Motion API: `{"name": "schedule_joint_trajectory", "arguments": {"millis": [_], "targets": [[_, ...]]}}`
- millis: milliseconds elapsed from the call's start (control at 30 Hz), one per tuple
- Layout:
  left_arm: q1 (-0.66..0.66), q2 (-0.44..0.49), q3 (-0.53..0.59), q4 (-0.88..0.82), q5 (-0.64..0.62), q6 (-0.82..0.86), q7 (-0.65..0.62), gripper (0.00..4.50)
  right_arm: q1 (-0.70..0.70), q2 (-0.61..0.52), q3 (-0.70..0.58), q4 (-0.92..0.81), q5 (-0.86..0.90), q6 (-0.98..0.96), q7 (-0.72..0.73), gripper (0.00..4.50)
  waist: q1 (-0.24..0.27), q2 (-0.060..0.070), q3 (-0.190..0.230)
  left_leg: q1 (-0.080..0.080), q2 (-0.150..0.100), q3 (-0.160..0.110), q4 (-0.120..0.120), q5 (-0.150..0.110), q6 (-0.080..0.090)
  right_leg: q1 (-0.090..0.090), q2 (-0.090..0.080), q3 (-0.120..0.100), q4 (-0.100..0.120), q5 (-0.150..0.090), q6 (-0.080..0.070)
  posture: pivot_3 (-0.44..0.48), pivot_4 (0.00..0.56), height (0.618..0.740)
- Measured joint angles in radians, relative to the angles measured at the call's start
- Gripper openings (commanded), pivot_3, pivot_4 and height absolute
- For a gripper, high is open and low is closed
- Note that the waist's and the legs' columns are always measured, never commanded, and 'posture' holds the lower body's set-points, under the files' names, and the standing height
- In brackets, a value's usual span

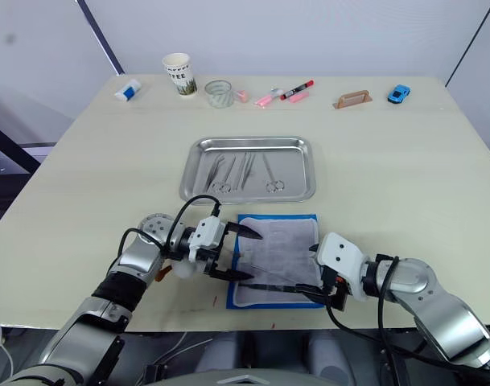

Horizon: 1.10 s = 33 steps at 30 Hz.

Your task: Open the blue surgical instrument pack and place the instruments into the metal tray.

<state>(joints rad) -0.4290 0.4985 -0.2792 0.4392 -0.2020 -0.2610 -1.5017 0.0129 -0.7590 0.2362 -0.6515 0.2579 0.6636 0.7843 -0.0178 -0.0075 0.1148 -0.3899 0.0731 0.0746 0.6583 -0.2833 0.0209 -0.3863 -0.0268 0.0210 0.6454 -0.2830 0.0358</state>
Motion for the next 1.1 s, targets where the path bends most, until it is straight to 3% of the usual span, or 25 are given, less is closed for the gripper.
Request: {"name": "schedule_joint_trajectory", "arguments": {"millis": [67, 1000, 1033, 1067, 1100], "targets": [[0.000, 0.000, 0.000, 0.000, 0.000, 0.000, 0.000, 4.50, 0.000, 0.004, 0.013, 0.000, -0.006, 0.000, -0.008, 3.72, 0.000, 0.000, 0.000, 0.000, 0.000, 0.000, 0.000, 0.000, 0.000, 0.000, 0.000, 0.000, 0.000, 0.000, 0.000, 0.000, 0.150, 0.740], [0.003, 0.003, -0.002, -0.010, 0.001, 0.013, 0.003, 4.50, -0.030, 0.042, 0.082, 0.021, -0.066, 0.006, -0.050, 3.72, 0.001, -0.001, -0.001, 0.001, 0.000, 0.001, 0.000, 0.000, 0.000, 0.000, 0.001, 0.001, 0.001, 0.000, 0.000, 0.000, 0.150, 0.740], [0.003, 0.003, -0.002, -0.010, 0.001, 0.014, 0.003, 4.50, -0.031, 0.039, 0.087, 0.022, -0.077, -0.003, -0.050, 3.20, 0.001, -0.001, -0.001, 0.001, 0.000, 0.001, 0.000, 0.000, 0.000, 0.000, 0.001, 0.002, 0.001, 0.000, 0.000, 0.000, 0.150, 0.740], [0.003, 0.004, -0.002, -0.010, 0.001, 0.014, 0.003, 4.50, -0.032, 0.039, 0.094, 0.022, -0.084, -0.006, -0.051, 3.06, 0.001, -0.001, -0.001, 0.001, 0.000, 0.001, 0.000, 0.000, 0.000, 0.000, 0.001, 0.002, 0.001, 0.000, 0.000, 0.000, 0.150, 0.740], [0.003, 0.004, -0.002, -0.010, 0.001, 0.014, 0.003, 4.50, -0.032, 0.039, 0.099, 0.022, -0.088, -0.008, -0.051, 2.61, 0.001, -0.001, -0.001, 0.002, 0.000, 0.001, 0.000, 0.000, 0.000, 0.000, 0.001, 0.002, 0.002, 0.000, 0.000, 0.000, 0.150, 0.740]]}}
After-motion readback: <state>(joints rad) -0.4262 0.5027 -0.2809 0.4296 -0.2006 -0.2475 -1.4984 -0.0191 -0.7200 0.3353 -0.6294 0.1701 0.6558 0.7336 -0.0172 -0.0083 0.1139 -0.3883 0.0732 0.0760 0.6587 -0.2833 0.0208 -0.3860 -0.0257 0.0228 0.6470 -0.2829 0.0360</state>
